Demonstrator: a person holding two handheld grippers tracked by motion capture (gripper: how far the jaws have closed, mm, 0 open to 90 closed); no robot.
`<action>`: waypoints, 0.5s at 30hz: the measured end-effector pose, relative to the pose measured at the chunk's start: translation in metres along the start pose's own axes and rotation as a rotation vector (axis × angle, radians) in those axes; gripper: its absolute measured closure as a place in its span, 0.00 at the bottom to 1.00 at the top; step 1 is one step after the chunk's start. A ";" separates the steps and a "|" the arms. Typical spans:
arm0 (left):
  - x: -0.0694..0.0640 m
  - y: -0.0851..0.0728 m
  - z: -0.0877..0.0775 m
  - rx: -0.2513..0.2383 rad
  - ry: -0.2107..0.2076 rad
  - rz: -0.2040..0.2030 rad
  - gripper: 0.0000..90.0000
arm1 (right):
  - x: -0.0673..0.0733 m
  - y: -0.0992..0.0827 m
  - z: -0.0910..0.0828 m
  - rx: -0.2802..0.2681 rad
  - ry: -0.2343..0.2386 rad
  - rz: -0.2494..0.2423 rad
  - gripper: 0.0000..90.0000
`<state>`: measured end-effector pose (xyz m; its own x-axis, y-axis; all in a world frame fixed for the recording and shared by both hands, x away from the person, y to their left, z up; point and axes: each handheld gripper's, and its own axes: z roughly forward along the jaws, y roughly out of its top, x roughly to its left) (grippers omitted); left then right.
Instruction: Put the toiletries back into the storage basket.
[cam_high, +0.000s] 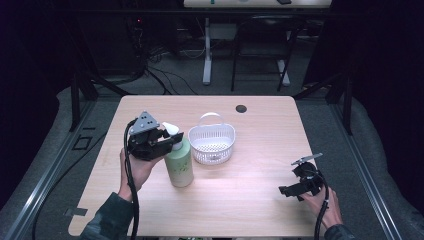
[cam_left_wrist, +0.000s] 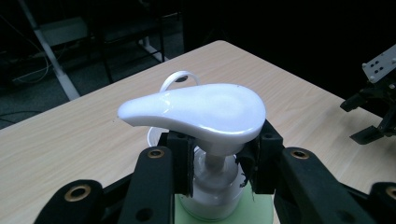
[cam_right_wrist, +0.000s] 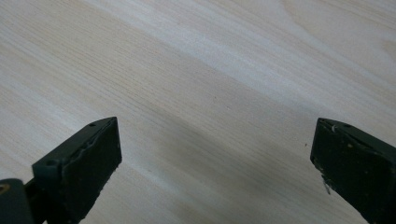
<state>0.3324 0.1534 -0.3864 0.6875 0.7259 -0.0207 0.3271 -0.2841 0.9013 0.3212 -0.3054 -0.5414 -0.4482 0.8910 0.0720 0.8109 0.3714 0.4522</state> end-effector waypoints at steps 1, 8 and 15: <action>0.000 0.001 0.000 0.000 -0.003 -0.001 0.75 | 0.000 0.000 0.000 0.001 -0.002 -0.002 0.02; 0.002 0.007 -0.001 0.002 -0.003 0.000 0.75 | 0.000 0.000 0.000 0.001 -0.004 -0.001 0.01; 0.001 0.016 -0.004 -0.005 0.000 0.010 0.75 | -0.001 0.000 0.000 0.001 -0.004 -0.003 0.01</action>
<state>0.3357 0.1527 -0.3702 0.6904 0.7233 -0.0116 0.3172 -0.2883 0.9035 0.3213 -0.3060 -0.5413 -0.4491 0.8909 0.0671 0.8101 0.3744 0.4513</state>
